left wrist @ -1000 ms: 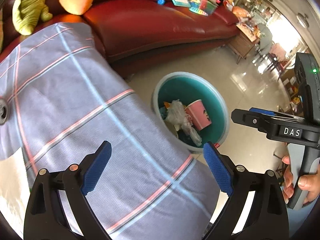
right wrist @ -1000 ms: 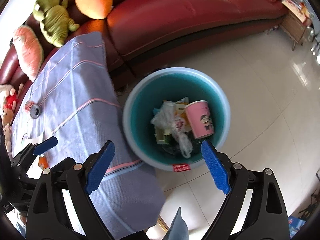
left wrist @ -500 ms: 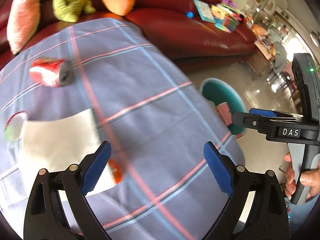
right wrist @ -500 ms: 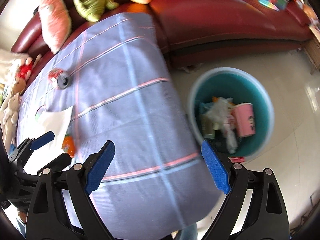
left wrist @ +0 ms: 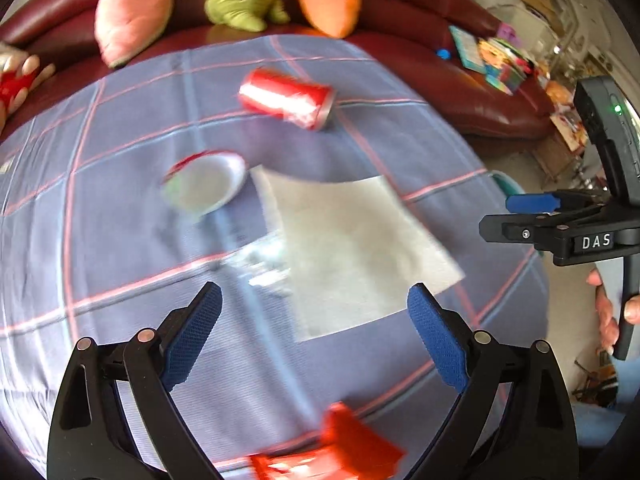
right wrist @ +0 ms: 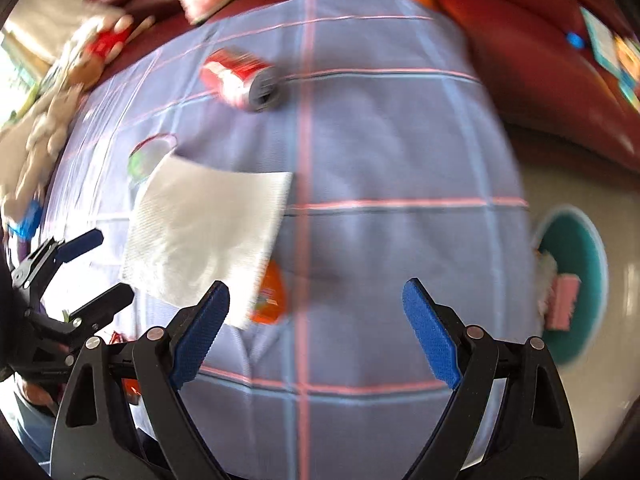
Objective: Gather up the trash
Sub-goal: 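Move both open grippers back over the table, then grasp the clear snack packet with the left gripper while the right gripper grasps the white tissue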
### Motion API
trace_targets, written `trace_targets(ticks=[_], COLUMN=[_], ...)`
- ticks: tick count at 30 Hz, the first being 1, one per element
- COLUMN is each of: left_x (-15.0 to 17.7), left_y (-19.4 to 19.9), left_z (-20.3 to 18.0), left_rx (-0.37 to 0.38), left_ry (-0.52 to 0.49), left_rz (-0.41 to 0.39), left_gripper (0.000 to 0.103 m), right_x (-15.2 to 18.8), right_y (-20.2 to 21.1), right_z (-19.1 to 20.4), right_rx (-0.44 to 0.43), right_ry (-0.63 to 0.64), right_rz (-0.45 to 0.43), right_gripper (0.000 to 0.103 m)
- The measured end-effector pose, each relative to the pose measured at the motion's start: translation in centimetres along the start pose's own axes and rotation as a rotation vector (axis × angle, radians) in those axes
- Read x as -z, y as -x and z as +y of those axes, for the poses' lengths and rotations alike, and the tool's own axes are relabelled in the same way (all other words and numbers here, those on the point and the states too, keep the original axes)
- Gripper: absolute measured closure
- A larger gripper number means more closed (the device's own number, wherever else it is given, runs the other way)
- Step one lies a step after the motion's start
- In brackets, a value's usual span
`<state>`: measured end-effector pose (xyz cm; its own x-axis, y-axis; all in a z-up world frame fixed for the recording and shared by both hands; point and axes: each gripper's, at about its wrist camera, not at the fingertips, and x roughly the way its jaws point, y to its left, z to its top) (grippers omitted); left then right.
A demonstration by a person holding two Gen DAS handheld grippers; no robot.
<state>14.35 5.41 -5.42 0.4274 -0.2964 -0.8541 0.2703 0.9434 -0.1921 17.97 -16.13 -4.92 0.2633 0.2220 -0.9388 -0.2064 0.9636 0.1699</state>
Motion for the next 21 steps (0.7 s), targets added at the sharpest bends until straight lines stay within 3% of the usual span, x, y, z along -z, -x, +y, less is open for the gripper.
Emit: trace_targets(ticks=[9, 18, 21], left_x=[1.3, 1.0, 0.9], left_y=[-1.2, -2.9, -3.1], left_z=[5.5, 5.6, 5.8], left_rx=[-0.004, 0.021, 0.022], left_ry=[0.091, 0.097, 0.095], left_rz=[0.042, 0.06, 0.059], left_gripper=[0.009, 0.009, 0.009], right_x=[-2.1, -2.5, -2.5], right_y=[-5.8, -8.3, -8.3], right_z=[5.9, 6.6, 6.9], right_rx=[-0.032, -0.034, -0.028], right_ry=[0.144, 0.165, 0.182], right_rz=[0.12, 0.163, 0.14], right_gripper=[0.019, 0.019, 0.019])
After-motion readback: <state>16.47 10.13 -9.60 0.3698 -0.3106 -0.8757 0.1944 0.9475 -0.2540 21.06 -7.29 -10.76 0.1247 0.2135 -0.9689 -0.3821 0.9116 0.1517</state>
